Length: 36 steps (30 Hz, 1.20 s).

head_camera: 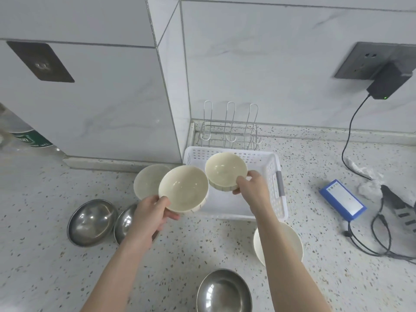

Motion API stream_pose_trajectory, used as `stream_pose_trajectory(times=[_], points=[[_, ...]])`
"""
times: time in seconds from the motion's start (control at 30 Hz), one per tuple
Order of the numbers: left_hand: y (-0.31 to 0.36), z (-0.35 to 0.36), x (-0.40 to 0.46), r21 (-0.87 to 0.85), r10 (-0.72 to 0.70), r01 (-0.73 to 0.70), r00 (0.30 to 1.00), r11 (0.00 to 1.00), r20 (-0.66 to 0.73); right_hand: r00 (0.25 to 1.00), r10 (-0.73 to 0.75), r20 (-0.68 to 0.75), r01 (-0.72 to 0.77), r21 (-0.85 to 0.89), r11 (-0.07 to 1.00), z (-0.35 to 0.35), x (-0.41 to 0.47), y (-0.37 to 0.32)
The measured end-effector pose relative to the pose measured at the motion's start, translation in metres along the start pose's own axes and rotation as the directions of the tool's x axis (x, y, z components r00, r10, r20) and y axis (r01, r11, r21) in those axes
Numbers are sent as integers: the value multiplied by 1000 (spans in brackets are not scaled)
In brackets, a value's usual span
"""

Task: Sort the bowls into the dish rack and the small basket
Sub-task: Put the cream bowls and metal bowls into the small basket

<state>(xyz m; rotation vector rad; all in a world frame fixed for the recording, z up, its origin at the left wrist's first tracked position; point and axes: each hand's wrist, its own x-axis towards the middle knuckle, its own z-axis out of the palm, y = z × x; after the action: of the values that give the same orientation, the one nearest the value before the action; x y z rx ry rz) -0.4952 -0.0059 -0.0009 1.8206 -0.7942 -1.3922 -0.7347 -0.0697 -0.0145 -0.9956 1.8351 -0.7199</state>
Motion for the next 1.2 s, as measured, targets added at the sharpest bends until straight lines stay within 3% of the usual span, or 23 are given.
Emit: stream_pose_trajectory(times=[0.3,1.1,1.2], points=[[4,-3,5,-52,-17,16,1000,999,-20,999,1,54,1,-51,999,34,21,13],[9,-1,16,43,1,0,1000,999,-14,989,29,146,-21,-59,998,52,37,13],[12,4,19,62,30,-30,1000,998,-2,983,28,179,-3,-136,991,44,34,8]])
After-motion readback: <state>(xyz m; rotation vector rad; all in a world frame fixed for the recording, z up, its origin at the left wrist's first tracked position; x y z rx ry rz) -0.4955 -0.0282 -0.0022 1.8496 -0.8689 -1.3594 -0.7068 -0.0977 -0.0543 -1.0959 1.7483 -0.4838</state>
